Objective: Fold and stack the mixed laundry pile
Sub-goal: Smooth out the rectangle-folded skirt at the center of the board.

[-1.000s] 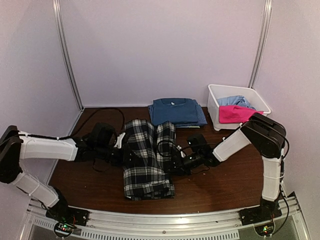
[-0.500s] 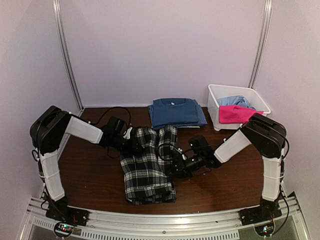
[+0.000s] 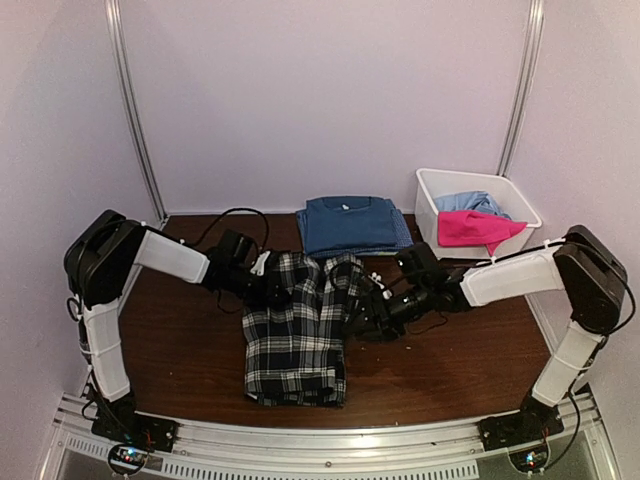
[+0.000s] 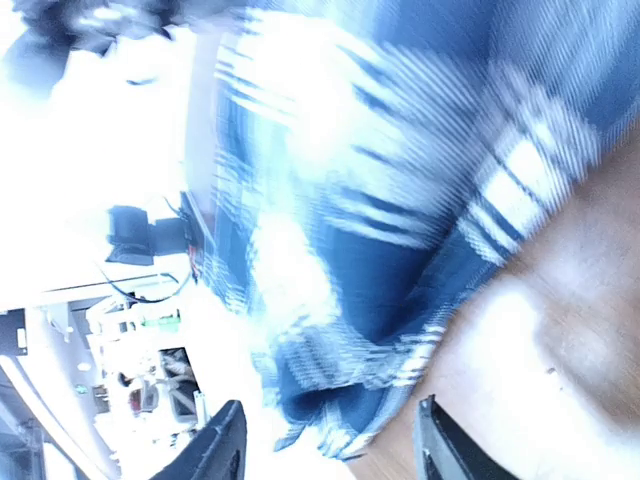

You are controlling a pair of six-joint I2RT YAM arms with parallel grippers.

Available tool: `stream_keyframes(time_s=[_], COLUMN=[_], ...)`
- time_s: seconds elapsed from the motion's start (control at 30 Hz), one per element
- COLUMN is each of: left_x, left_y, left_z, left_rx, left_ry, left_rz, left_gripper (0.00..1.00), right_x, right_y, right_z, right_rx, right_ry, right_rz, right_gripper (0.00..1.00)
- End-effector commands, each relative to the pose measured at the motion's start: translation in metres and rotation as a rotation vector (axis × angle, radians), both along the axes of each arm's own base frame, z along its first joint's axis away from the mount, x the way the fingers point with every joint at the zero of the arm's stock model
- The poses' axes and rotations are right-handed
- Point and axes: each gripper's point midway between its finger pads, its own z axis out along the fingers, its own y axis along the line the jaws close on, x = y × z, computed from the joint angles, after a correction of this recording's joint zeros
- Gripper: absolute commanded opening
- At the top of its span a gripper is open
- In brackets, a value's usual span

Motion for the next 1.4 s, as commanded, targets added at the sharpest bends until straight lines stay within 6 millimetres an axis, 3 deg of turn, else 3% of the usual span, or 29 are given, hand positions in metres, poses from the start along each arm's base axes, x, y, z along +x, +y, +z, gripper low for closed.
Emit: stream_keyframes(time_s=[0.0, 0.1, 0.27, 0.43, 0.53, 0.6, 0.7, 0.83, 1.0, 1.13, 1.23, 1.37], left_x=[-0.021, -0.019, -0.014, -0.012, -0.013, -0.013, -0.009, -0.004, -0.031, -0.085, -0.125, -0.165], left_y=[0.018, 0.014, 0.007, 0.005, 0.004, 0.006, 0.013, 0.024, 0.05, 0.055, 0.054, 0.047], left_z=[-0.026, -0.022, -0.014, -0.01, -0.011, -0.01, 0.004, 0.059, 0.109, 0.115, 0.103, 0.099], left_rx=[0.144, 0.128, 0.108, 0.11, 0.111, 0.107, 0.094, 0.129, 0.276, 0.396, 0.522, 0.644], left_ry=[0.07, 0.064, 0.059, 0.065, 0.081, 0.09, 0.058, -0.115, -0.319, -0.451, -0.526, -0.651], left_rz=[-0.018, -0.023, -0.035, -0.045, -0.045, -0.04, -0.027, -0.038, -0.041, -0.122, -0.209, -0.316], left_gripper=[0.15, 0.16, 0.16, 0.19, 0.19, 0.19, 0.22, 0.44, 0.64, 0.71, 0.72, 0.74], right_x=[0.036, 0.06, 0.1, 0.133, 0.146, 0.153, 0.156, 0.132, 0.113, 0.119, 0.124, 0.117], right_y=[-0.004, 0.016, 0.066, 0.103, 0.113, 0.109, 0.085, 0.062, 0.044, 0.047, 0.055, 0.06], right_z=[0.066, 0.092, 0.096, 0.07, 0.041, 0.015, -0.027, -0.068, -0.093, -0.07, -0.03, 0.029], right_rx=[-0.013, 0.047, 0.178, 0.244, 0.24, 0.221, 0.149, 0.054, -0.026, -0.002, 0.042, 0.104], right_ry=[-0.25, -0.314, -0.267, -0.207, -0.175, -0.138, -0.1, -0.074, -0.084, -0.148, -0.204, -0.266], right_rz=[-0.006, -0.011, -0.013, -0.004, -0.012, -0.035, -0.085, -0.029, 0.04, 0.07, 0.096, 0.121], right_gripper=[0.61, 0.62, 0.54, 0.49, 0.47, 0.45, 0.43, 0.43, 0.42, 0.44, 0.45, 0.46])
